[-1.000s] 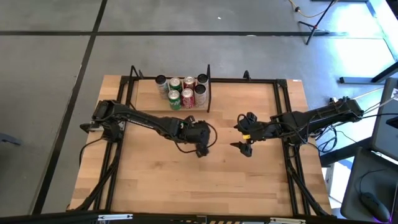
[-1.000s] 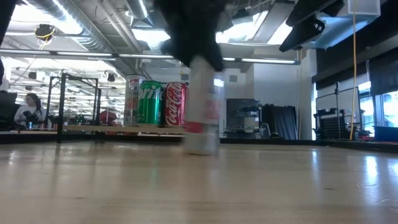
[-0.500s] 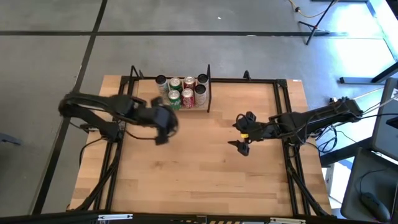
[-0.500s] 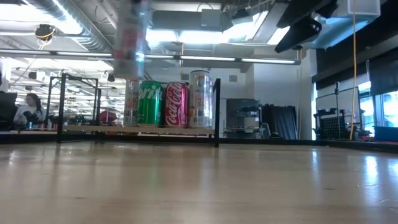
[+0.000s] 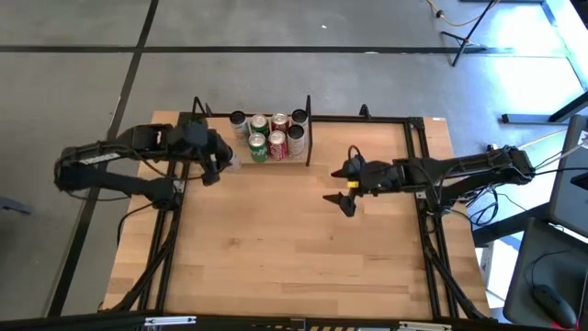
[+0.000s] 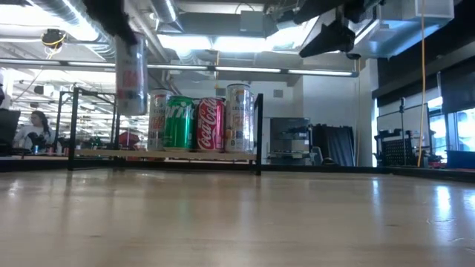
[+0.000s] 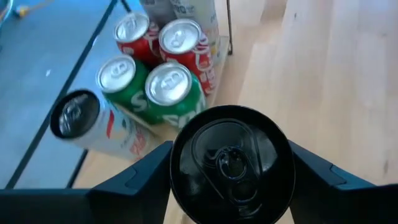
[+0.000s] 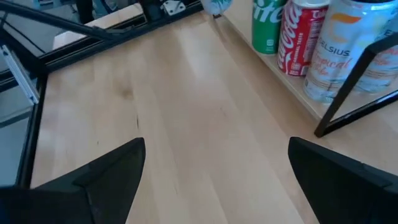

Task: Place canned beverage on shelf
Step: Put the white pink soda can on the shelf aligned with the other white pink soda can

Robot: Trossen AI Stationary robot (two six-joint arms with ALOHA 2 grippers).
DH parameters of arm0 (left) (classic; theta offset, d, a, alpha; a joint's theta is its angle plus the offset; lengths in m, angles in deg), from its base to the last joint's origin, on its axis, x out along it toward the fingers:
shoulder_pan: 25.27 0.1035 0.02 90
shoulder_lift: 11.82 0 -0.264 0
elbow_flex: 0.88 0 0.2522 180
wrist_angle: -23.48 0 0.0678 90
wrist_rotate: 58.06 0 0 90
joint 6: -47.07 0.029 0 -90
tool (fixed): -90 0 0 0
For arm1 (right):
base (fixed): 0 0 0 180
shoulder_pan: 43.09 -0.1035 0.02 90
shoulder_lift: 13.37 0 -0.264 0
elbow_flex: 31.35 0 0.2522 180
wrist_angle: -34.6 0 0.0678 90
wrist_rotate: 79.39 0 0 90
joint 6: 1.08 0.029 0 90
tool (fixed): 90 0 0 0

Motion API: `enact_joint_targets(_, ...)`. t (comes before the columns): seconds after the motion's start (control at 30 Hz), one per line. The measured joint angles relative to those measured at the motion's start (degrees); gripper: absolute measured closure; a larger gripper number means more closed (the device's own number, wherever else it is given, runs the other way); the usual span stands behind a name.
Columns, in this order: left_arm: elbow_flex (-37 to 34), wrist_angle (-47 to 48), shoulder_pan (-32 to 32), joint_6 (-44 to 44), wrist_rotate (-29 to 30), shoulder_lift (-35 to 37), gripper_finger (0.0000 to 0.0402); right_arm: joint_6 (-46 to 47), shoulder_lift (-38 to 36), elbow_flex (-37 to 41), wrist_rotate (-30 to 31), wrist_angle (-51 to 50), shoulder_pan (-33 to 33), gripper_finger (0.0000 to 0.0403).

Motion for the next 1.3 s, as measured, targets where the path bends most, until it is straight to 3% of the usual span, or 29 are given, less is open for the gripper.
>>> enact_joint_targets(0.17, -4.39, -3.82, 9.53, 12.75, -12.06, 0.55, 0.0178, 0.79, 0.00, 0.00, -2.18, -0.11, 3.17, 0.0024)
enact_joint_targets(0.27, -5.33, -4.04, 14.82, 18.24, -15.44, -1.15, 0.0178, 2.16, 0.00, -0.01, -2.22, -0.10, 3.71, 0.0024)
enact_joint_targets(0.43, -5.51, -5.30, 22.68, 21.21, -19.84, -4.06, 0.0178, 3.17, 0.00, 0.00, -2.30, -0.11, 3.51, 0.0024)
enact_joint_targets(0.6, -5.49, -6.85, 27.73, 22.20, -28.89, -7.65, 0.0178, 4.25, 0.59, -0.02, -0.11, 0.01, 3.54, 0.0024)
enact_joint_targets(1.3, -5.29, -13.62, 35.97, 25.60, -32.99, -15.57, 0.0167, 2.98, 4.37, -0.02, 1.08, -2.80, 4.00, 0.0024)
